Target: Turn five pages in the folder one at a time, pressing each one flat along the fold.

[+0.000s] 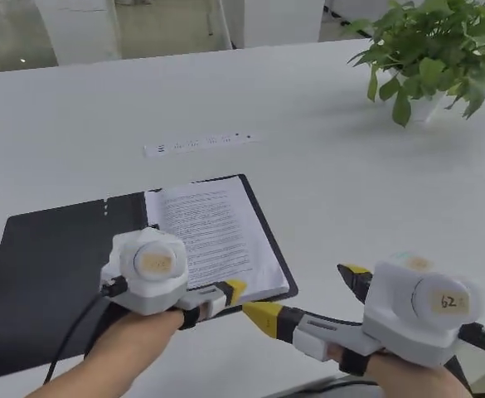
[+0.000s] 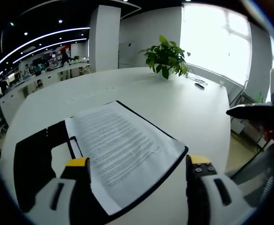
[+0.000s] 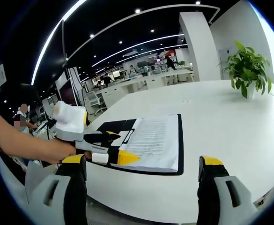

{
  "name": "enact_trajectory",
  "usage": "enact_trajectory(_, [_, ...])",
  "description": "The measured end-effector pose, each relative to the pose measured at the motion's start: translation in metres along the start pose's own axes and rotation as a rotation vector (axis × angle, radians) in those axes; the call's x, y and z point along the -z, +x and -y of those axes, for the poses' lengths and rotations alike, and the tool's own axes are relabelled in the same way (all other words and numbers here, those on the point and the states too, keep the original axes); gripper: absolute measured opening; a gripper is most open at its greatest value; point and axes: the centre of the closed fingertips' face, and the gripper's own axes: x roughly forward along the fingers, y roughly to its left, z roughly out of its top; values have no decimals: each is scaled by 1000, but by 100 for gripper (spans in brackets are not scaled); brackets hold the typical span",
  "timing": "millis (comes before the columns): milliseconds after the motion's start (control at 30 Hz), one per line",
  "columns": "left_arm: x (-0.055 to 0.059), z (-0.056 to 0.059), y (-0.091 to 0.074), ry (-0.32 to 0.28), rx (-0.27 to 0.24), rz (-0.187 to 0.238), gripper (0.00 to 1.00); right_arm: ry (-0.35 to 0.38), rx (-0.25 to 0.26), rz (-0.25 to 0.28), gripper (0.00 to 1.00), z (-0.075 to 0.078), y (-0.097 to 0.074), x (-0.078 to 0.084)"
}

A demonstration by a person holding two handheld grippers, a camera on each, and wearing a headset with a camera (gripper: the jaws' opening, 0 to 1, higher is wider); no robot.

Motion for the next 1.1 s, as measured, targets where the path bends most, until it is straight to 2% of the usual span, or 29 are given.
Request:
enact_trajectory(133, [4,4,17,1,-8,-10,78,-2,3,0,100,2,1,0])
enact_trajectory(200, [7,6,25,-17,-11,-13,77,0,3,1,100,2,1,0])
enact_trajectory(300, [15,5,36,-23,-29,-33,76,-3,4,-7,100,3,2,2])
enact_trajectory(467, [20,7,48,-54,-46,-41,75,0,5,-13,100,6,4,4])
enact_trajectory(600, [24,5,56,-49,-77,-44,70,4,4,-23,100,7,6,5])
enact_trajectory(733, [26,0,56,-31,-114,-38,62,0,5,-28,100,8,7,5])
enact_trajectory(767, [27,-1,56,-18,-119,-40,61,1,6,-30,100,9,8,6])
enact_trajectory(800, [29,-2,56,20,-130,-47,59,5,6,-33,100,9,9,6])
enact_trajectory(1100, [32,4,55,58,-129,-19,53,8,7,-41,100,10,12,7])
